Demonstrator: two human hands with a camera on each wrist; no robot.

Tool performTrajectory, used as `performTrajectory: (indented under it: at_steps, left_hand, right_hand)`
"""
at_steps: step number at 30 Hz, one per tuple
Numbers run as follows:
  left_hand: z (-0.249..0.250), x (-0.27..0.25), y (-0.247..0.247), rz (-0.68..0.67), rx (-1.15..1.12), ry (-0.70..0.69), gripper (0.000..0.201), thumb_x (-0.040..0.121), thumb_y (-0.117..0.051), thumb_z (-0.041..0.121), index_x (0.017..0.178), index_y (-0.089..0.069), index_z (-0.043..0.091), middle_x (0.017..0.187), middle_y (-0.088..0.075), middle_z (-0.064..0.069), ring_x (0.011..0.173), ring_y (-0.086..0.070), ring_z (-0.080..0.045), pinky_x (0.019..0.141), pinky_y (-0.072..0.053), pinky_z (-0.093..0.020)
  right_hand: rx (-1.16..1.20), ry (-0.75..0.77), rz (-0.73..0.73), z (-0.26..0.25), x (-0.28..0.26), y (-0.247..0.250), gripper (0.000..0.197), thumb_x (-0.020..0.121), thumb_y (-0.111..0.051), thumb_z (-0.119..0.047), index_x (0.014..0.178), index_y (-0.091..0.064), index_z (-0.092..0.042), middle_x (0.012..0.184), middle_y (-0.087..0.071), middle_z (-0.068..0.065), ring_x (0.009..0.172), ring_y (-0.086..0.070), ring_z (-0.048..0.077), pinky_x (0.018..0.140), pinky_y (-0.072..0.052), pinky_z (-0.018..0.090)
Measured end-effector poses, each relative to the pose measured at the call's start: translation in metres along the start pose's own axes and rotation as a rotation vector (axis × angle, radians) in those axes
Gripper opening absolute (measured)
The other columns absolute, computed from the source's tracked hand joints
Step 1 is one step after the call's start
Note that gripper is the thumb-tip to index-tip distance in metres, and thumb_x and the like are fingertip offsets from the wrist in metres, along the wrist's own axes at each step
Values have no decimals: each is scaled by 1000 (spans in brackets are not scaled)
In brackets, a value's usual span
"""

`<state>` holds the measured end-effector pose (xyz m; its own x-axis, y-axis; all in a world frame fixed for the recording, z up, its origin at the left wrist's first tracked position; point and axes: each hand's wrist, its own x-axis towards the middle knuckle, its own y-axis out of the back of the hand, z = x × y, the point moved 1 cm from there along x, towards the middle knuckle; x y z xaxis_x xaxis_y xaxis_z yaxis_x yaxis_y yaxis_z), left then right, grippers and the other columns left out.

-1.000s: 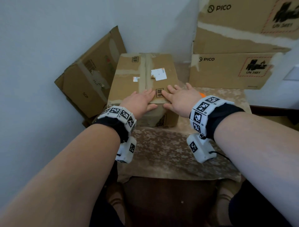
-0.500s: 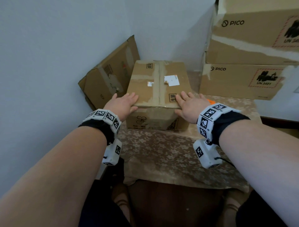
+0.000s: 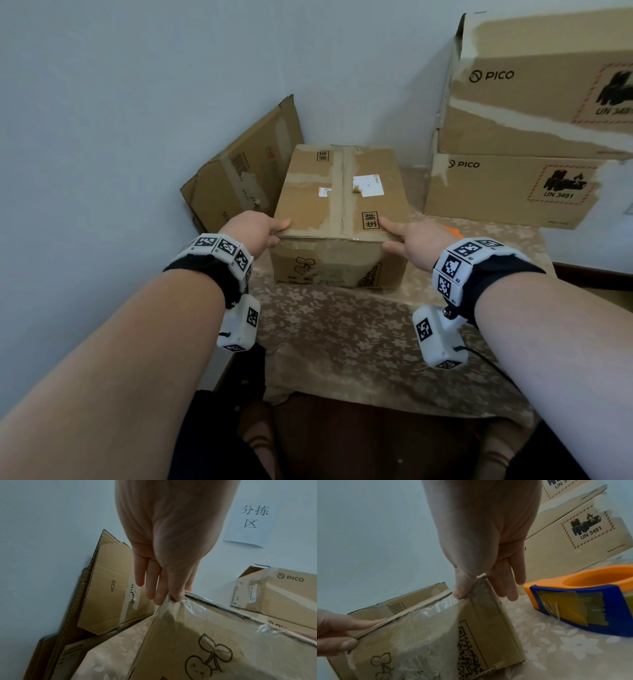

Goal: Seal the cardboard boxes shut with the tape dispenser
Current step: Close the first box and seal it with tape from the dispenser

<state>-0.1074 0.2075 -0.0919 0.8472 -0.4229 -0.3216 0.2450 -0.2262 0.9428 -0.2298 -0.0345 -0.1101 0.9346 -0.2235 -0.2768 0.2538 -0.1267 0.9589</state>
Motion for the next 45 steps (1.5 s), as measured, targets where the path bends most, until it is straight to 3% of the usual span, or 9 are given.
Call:
performTrajectory:
  at_steps: [6,8,13,17,23,29,33,36,45]
  left_hand:
    - [3,6,6,-4,-85,65,48,102,-40,18,148,-32,28,144,-45,-10,129,-46,-25,104,-36,-30]
    - [2,16,6,24,-52,80,48,102,-41,13,147,-34,28,143,-46,-11,126,-48,-26,104,-39,-33]
    - [5,48,20,-34,17,140,63,96,-47,48,138,-44,1,137,-50,-20,125,-48,-34,103,-37,-38]
    - [4,65,20,96,-60,144,41,104,-30,21,142,-42,21,138,-48,-17,120,-51,-34,95,-41,-36]
    - [0,107,35,124,-36,159,46,100,-25,8,142,-41,18,134,-46,-19,117,-52,-34,93,-43,-36]
    - [-3,148,39,226,69,132,52,93,-32,-3,139,-45,18,125,-51,-20,109,-55,-35,86,-48,-38]
    - [-14,166,40,230,104,146,56,92,-31,-5,141,-42,20,120,-53,-20,104,-56,-35,74,-46,-35]
    - [-24,176,38,223,139,144,60,90,-31,-6,144,-37,20,121,-54,-19,108,-55,-34,80,-49,-37]
    - [-34,197,38,205,192,145,47,92,-35,-2,136,-43,12,107,-56,-15,103,-55,-31,69,-43,-33]
  right_hand:
    - [14,11,9,-1,6,5,58,100,-35,-49,152,-13,-37,149,-41,12,119,-54,28,76,-44,29]
    - [33,10,12,-1,14,5,58,101,-36,-47,153,-12,-36,149,-41,13,118,-54,27,78,-45,30]
    - [72,6,49,-1,41,7,57,102,-35,-44,153,-12,-36,145,-45,13,117,-55,28,84,-46,32]
    - [155,-6,100,0,69,7,56,102,-36,-43,153,-15,-35,139,-50,16,113,-57,28,87,-47,33]
    - [399,-97,249,5,108,11,60,96,-53,-42,150,-28,-34,139,-52,10,120,-53,29,97,-44,36]
    - [417,-219,321,10,155,22,50,84,-66,-50,120,-57,-16,115,-63,5,93,-54,20,72,-40,28]
    - [507,-204,276,1,173,24,65,83,-69,-47,136,-48,-15,130,-58,6,118,-54,24,92,-46,34]
    - [638,-183,248,-8,181,21,77,84,-70,-42,148,-34,-16,141,-50,6,127,-48,25,106,-41,38]
    - [771,-121,136,-17,195,18,101,86,-68,-41,154,4,-20,148,-40,6,130,-44,24,105,-38,35]
